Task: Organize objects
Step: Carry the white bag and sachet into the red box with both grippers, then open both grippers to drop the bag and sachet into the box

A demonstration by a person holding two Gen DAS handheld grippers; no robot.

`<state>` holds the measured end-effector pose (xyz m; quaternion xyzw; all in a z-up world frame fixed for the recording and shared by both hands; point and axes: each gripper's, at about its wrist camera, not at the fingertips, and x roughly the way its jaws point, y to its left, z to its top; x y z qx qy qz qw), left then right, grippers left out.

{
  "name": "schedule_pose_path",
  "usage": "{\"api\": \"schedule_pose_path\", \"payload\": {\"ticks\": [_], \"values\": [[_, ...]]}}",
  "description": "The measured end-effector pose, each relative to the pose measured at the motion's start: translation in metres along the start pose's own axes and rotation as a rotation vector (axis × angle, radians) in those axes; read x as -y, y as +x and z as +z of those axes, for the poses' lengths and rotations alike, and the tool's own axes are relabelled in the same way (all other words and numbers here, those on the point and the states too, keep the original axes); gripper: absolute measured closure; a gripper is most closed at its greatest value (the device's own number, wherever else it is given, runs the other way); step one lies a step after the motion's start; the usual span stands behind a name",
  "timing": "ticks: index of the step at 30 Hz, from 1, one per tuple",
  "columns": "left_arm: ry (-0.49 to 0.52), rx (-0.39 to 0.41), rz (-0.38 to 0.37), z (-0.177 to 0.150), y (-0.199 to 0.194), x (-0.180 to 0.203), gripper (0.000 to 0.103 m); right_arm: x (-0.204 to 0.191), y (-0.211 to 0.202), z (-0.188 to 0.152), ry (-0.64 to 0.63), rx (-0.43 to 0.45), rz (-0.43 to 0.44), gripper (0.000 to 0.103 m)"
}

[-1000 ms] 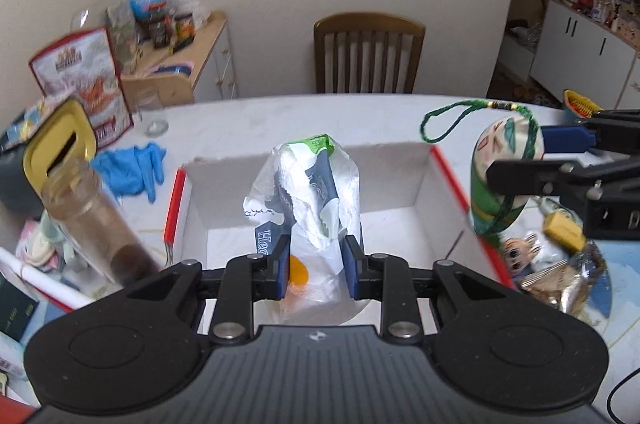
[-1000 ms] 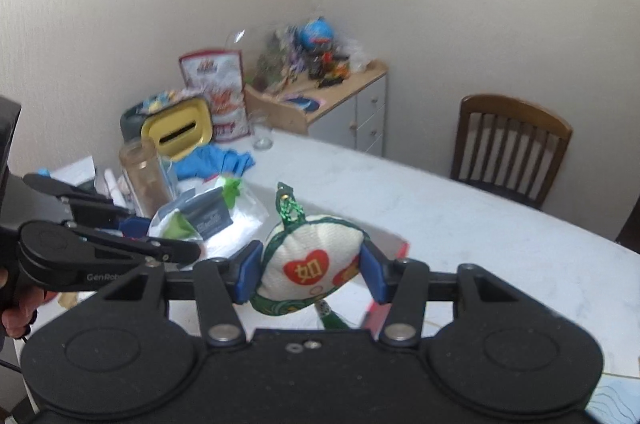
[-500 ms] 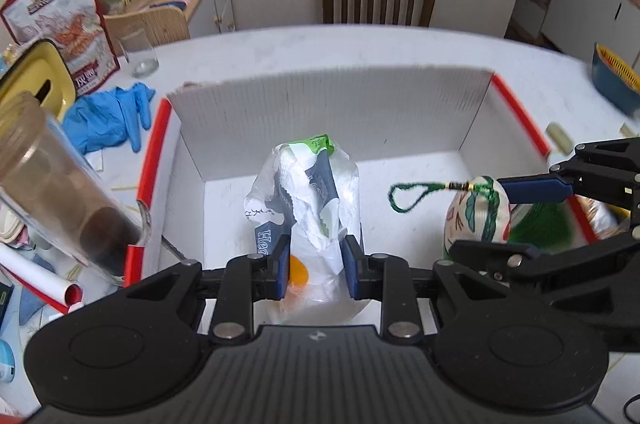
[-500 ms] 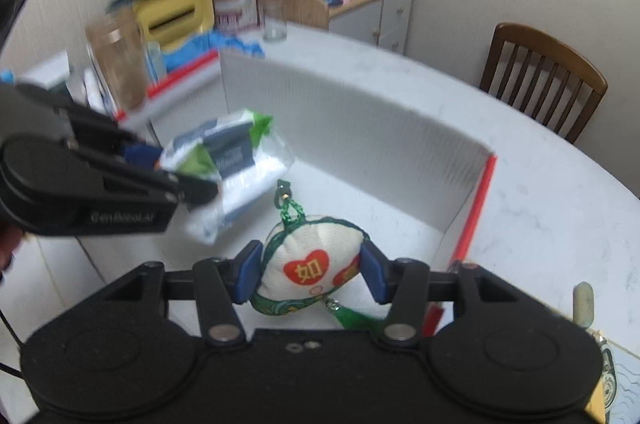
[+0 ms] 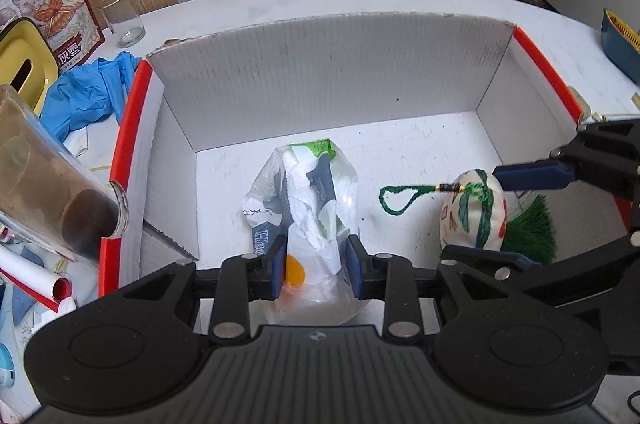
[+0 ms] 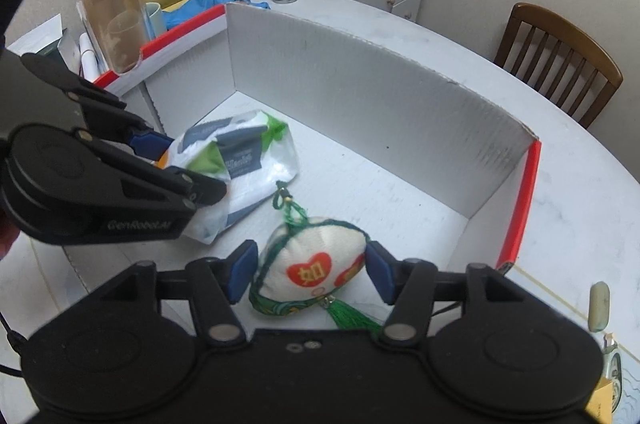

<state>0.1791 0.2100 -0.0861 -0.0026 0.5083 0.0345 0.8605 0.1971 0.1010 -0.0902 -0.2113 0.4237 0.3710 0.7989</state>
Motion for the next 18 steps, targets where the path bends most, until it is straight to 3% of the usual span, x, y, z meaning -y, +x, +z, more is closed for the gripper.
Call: {"api": "schedule_pose_path", "payload": {"ticks": [2,6,18], "values": [[0.016,0.003,0.004,-0.001,-0.001,0.002,0.070,-0.001,-0.001,0.000,-0.005,0.004,-0.003,0.041],[0.029,0.032,0.014,-0.002,-0.006,0.005,0.039,-0.002,-0.006,-0.001,0.005,0.014,-0.002,0.040],[0.003,0.109,-0.008,-0.009,-0.041,0.008,0.039,0.007,-0.061,-0.011,0.067,0.122,0.027,0.037]]}}
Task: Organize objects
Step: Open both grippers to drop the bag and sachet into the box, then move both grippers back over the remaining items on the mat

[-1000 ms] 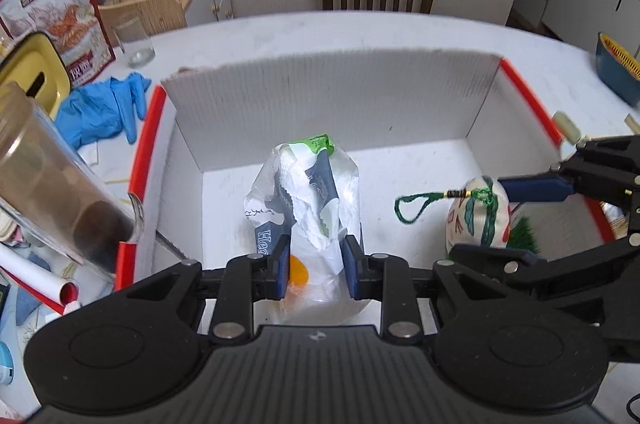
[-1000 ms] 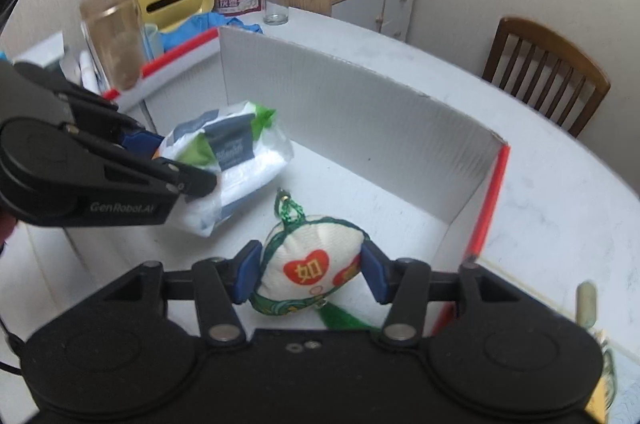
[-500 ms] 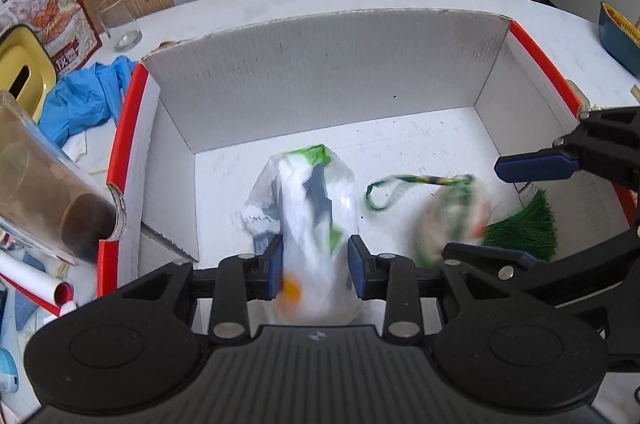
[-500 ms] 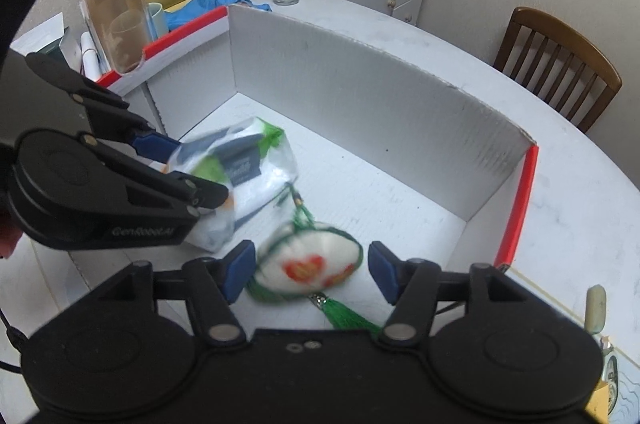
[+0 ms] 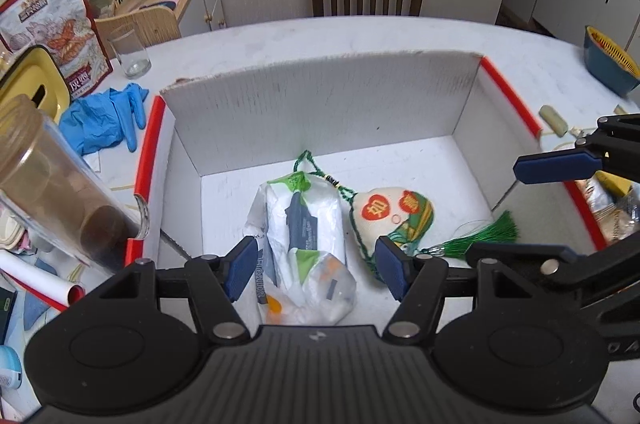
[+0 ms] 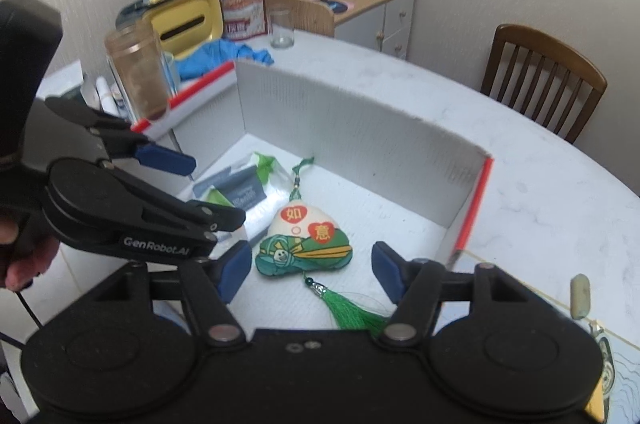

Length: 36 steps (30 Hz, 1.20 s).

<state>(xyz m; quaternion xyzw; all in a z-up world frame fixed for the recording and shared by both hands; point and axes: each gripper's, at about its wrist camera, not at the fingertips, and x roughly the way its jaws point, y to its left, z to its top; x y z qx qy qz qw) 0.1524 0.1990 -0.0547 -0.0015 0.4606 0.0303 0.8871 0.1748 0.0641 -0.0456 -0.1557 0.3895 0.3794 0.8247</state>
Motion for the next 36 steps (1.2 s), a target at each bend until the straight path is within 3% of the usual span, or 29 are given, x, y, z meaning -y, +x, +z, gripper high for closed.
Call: {"api": "schedule_pose_path", "payload": {"ticks": [8,17,27,36], "values": [[-0.017,0.066,-0.015,-0.001,-0.035,0.017,0.039,0.009,-0.039,-0.007,0.048,0.069,0.011,0.036],[-0.012,0.144,-0.032,-0.001,-0.066,0.054,0.030,0.029,-0.078,-0.035,0.109,0.125,0.009,0.024],[0.006,0.174,-0.074,-0.014,-0.077,0.115,0.024,0.072,-0.124,-0.096,0.163,0.158,-0.023,0.008],[0.035,0.178,-0.121,-0.020,-0.075,0.173,0.018,0.123,-0.156,-0.157,0.232,0.130,-0.084,0.006]]}}
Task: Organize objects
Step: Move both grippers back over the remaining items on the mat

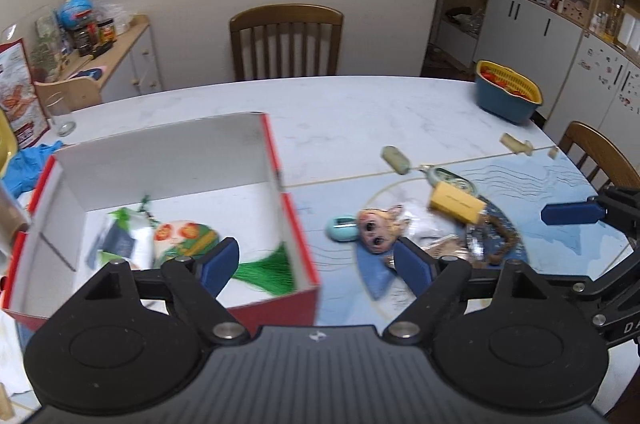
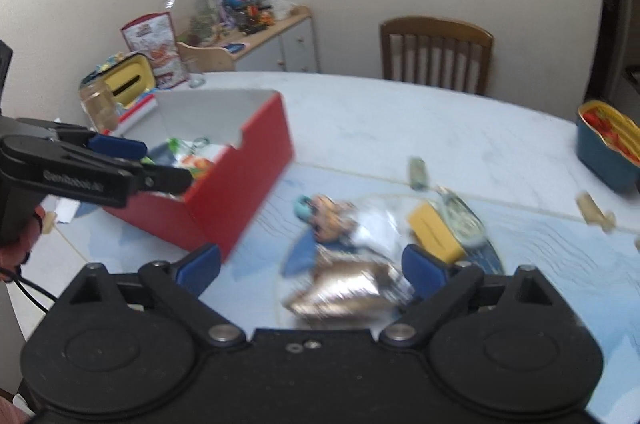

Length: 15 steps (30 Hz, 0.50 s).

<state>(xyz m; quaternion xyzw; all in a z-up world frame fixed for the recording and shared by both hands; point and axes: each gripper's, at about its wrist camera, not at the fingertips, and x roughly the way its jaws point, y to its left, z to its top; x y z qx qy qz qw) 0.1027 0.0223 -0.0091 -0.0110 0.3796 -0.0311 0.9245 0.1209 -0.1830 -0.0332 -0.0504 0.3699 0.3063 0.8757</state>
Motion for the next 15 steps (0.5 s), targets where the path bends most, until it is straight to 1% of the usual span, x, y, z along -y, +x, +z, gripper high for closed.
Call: {"api": "schedule_pose_path", "payload": {"ticks": [4,6,8,11,13,14,15], "values": [[0.027,0.003,-0.003,-0.001,0.004,0.024,0.018,0.023,-0.006,-0.019,0.008,-0.029,-0.029,0.006],[0.039,-0.004,-0.009,-0.003,0.008,0.036,0.012,0.031,-0.009,-0.027,0.003,-0.040,-0.034,0.006],[0.043,-0.010,-0.013,-0.005,0.012,0.046,0.009,0.038,-0.011,-0.034,-0.007,-0.048,-0.039,0.006],[0.032,-0.022,-0.033,-0.007,0.019,0.057,0.009,0.047,-0.009,-0.043,-0.024,-0.069,-0.046,0.006],[0.026,-0.029,-0.045,-0.009,0.026,0.065,0.007,0.051,-0.007,-0.050,-0.033,-0.085,-0.051,0.007],[0.030,-0.030,-0.047,-0.010,0.028,0.069,0.002,0.053,-0.006,-0.054,-0.037,-0.093,-0.053,0.007],[0.030,-0.029,-0.044,-0.012,0.031,0.072,0.000,0.056,-0.005,-0.058,-0.037,-0.101,-0.051,0.007]]}}
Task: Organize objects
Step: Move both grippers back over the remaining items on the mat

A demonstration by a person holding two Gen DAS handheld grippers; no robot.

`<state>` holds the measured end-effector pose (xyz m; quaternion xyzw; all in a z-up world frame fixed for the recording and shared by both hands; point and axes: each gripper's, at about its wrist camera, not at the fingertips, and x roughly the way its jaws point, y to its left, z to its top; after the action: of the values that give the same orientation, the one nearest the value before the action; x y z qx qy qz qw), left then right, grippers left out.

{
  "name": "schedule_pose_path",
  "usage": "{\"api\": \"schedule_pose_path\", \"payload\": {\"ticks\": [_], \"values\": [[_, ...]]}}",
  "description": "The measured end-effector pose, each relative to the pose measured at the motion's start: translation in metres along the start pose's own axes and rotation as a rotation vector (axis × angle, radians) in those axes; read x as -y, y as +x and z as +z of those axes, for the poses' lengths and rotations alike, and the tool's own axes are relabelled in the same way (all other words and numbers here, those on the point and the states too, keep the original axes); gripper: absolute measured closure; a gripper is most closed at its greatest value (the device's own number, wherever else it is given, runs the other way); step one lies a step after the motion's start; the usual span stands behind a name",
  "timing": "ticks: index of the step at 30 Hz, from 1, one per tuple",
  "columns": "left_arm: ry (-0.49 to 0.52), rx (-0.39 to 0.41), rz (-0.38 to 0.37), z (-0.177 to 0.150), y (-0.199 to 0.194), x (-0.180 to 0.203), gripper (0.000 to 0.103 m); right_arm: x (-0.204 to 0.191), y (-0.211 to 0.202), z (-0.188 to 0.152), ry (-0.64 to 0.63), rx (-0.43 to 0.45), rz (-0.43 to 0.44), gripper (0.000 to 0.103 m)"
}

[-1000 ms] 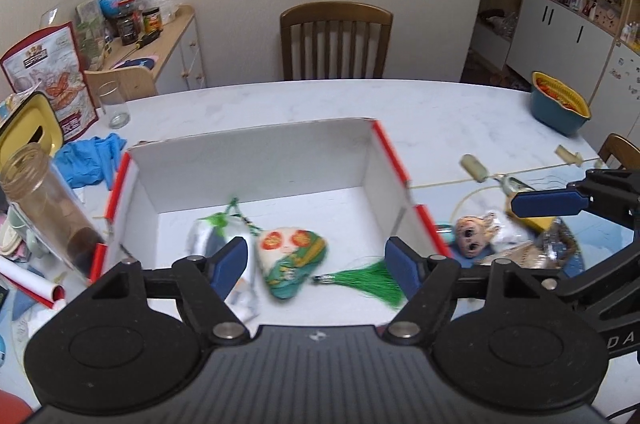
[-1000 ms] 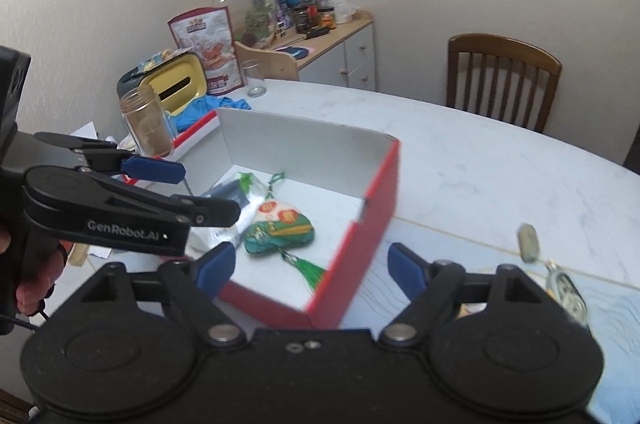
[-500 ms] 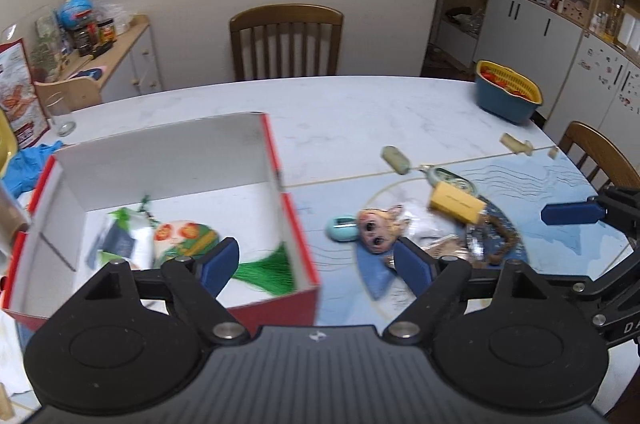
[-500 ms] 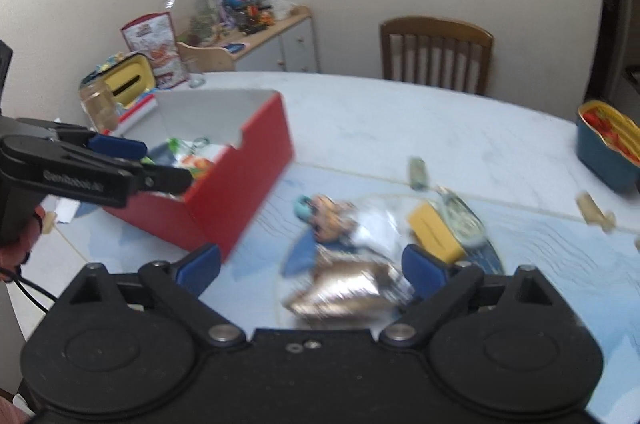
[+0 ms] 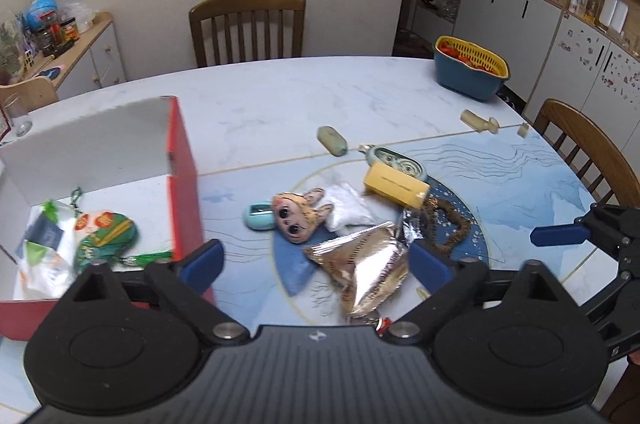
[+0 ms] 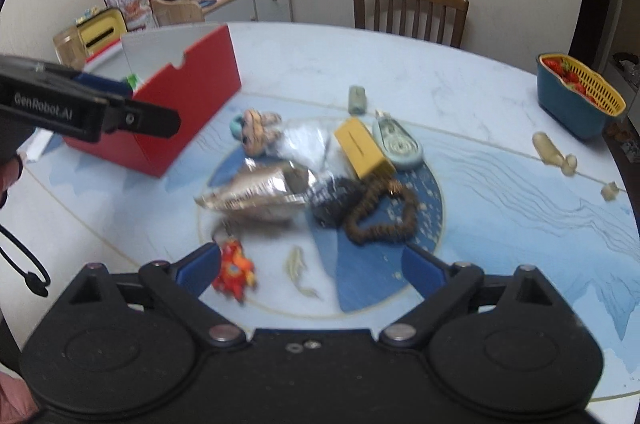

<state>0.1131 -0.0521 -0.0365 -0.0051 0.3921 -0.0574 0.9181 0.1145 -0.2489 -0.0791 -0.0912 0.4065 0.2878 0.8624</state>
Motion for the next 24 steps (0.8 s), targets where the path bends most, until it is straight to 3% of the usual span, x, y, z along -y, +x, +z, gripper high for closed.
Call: {"api": "schedule_pose_path", "payload": {"ticks": [10,24], "values": [[-0.008,-0.027,0.004,-0.005,0.040,0.030,0.000,0.025,0.015,-0.011,-0.004,-0.023,-0.025,0.009],[-0.014,-0.089,0.043,-0.009,0.088,0.053,0.000,0.086,0.053,0.014,0.057,-0.029,-0.067,0.015]]}}
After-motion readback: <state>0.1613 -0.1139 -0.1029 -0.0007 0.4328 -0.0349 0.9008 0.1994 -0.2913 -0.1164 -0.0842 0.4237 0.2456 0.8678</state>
